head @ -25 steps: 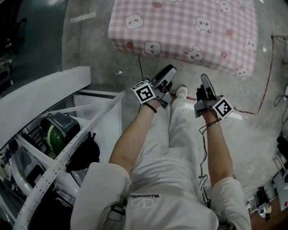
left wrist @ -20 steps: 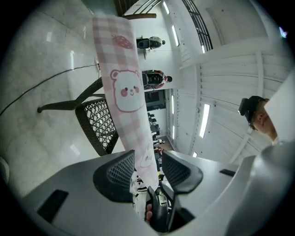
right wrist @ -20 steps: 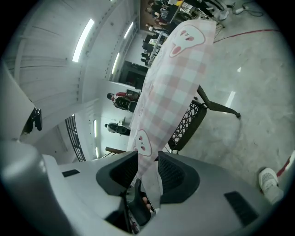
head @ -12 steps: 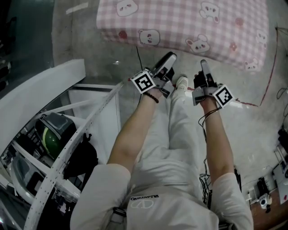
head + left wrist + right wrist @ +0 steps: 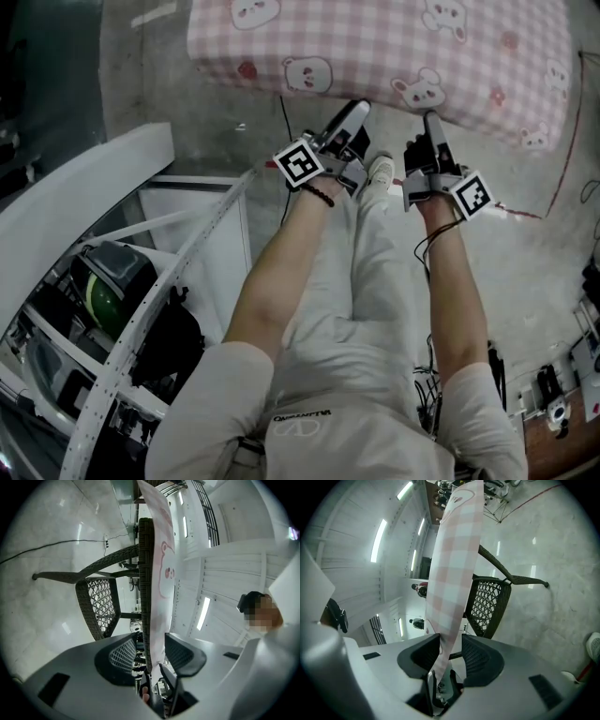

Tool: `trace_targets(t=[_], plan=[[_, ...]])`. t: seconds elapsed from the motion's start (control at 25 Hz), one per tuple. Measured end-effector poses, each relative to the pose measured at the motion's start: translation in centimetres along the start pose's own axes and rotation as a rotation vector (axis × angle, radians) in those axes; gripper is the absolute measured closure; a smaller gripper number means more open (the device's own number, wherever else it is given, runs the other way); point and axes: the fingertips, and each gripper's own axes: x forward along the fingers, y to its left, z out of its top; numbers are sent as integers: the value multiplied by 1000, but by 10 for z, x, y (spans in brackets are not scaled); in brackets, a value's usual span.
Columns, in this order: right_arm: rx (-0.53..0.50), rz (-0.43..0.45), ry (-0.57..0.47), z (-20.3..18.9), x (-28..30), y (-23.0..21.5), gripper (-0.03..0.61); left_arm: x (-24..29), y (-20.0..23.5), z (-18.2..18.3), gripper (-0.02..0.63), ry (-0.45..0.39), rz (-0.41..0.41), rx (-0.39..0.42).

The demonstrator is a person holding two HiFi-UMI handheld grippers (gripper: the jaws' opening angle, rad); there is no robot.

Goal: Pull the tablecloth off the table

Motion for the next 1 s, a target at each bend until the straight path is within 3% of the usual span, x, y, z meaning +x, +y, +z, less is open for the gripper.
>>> trace_targets(t=[0.44,1.0], plan=[[49,57,-67,5,7,-2,453,17,-2,5,446,3,-86,-23],[85,101,-90,4,1,-3,517,13,-9,4,539,-17,-164,-41]])
